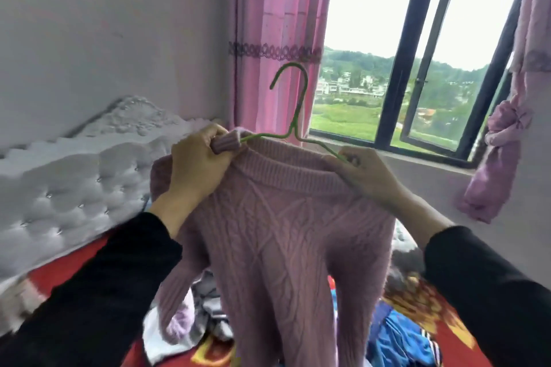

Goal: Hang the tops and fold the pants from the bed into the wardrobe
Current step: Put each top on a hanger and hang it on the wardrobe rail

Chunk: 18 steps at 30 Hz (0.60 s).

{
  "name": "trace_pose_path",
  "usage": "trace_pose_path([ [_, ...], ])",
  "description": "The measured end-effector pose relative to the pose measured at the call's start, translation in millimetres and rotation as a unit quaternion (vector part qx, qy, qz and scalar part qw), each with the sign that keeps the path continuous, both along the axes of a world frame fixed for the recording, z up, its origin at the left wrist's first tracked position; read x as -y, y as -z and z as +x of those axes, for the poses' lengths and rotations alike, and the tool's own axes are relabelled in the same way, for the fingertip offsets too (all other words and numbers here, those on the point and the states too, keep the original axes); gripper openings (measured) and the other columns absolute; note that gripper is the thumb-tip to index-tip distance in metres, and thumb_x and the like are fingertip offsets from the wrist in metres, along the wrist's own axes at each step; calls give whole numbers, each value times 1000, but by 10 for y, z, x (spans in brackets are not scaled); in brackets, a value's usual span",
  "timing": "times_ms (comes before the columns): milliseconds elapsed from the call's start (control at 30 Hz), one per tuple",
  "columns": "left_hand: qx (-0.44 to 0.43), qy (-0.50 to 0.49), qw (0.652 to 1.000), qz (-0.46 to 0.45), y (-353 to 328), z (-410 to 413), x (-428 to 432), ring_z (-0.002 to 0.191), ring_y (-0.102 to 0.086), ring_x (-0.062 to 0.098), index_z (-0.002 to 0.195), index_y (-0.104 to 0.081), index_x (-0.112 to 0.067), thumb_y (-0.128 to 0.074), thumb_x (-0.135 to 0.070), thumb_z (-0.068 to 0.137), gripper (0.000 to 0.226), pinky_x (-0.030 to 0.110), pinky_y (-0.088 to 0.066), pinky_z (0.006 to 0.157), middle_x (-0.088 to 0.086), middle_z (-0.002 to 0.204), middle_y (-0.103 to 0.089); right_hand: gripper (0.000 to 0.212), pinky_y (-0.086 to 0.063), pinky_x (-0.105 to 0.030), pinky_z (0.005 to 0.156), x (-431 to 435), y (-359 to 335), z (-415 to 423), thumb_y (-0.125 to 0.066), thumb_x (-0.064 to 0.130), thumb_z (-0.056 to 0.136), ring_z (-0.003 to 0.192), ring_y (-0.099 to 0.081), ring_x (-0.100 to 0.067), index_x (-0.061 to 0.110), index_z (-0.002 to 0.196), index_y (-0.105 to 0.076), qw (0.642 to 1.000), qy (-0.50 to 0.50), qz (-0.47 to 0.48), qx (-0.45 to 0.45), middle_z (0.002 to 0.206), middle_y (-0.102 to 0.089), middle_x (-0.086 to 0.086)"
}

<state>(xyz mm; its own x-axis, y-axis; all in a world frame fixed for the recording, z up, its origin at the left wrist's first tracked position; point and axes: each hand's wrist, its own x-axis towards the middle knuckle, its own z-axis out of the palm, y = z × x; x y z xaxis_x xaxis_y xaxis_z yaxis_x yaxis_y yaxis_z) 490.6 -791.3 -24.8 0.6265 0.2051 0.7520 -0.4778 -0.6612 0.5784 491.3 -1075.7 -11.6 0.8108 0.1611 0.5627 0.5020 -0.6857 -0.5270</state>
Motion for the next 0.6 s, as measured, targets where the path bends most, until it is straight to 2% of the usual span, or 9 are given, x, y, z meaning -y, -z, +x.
trace_pose_path([
  [67,-13,-27,1000,-5,83,-295,-300,71,-61,17,80,-67,-21,-76,-33,79,15,33,-48,69,-2,70,-66,55,-34,-29,55,-322,-4,-94,-66,60,78,54,-41,-9,9,62,-55,999,-37,-18,-8,56,-46,8],
  [133,-24,-60,998,-17,122,-594,-664,73,-63,17,81,-70,-20,-77,-33,78,16,33,-49,70,-3,72,-68,33,-44,-30,60,-765,-85,-237,-71,48,80,62,-57,-12,16,73,-67,995,-90,-35,-5,65,-63,5],
  [167,-26,-78,996,-22,114,-747,-852,73,-63,16,83,-71,-18,-77,-33,78,17,31,-49,69,-2,73,-68,27,-46,-28,62,-1032,-150,-336,-70,43,82,65,-59,-12,16,78,-69,992,-120,-47,-4,69,-66,2],
  [267,-34,-104,994,-28,37,-1262,-1427,70,-60,2,85,-71,-18,-78,-30,78,16,21,-45,65,-7,74,-67,34,-38,-26,55,-1903,-360,-651,-62,38,89,56,-48,-9,11,70,-64,976,-201,-79,-7,60,-55,2],
  [333,-45,-124,991,-21,-14,-1634,-1811,66,-57,-9,84,-70,-21,-79,-29,77,14,7,-37,57,-14,72,-64,34,-39,-24,51,-2446,-458,-823,-61,37,90,50,-46,-10,13,66,-67,963,-255,-73,-47,53,-51,4],
  [400,-54,-161,985,-32,-25,-1994,-2229,66,-56,-10,83,-69,-22,-78,-33,77,15,3,-36,54,-13,73,-65,31,-35,-24,47,-2956,-514,-1013,-62,33,92,48,-39,-12,14,69,-70,946,-305,-65,-87,48,-42,6],
  [433,-54,-177,982,-39,-16,-2163,-2446,68,-57,-6,83,-70,-21,-78,-36,77,17,5,-37,56,-11,74,-67,29,-33,-23,46,-3205,-531,-1120,-61,29,93,49,-36,-12,12,71,-71,937,-328,-65,-102,48,-39,5],
  [500,-57,-195,978,-43,21,-2494,-2857,74,-60,3,85,-71,-23,-76,-41,77,21,19,-47,67,-9,76,-68,25,-30,-22,43,-3706,-538,-1346,-62,23,92,47,-33,-11,10,72,-70,916,-373,-66,-131,48,-37,6],
  [600,-90,-206,974,-32,107,-3006,-3467,83,-63,10,87,-70,-24,-76,-44,77,23,37,-52,80,-7,81,-70,27,-29,-20,41,-4500,-495,-1701,-65,28,91,43,-32,-9,9,72,-69,886,-422,-69,-180,49,-38,7],
])
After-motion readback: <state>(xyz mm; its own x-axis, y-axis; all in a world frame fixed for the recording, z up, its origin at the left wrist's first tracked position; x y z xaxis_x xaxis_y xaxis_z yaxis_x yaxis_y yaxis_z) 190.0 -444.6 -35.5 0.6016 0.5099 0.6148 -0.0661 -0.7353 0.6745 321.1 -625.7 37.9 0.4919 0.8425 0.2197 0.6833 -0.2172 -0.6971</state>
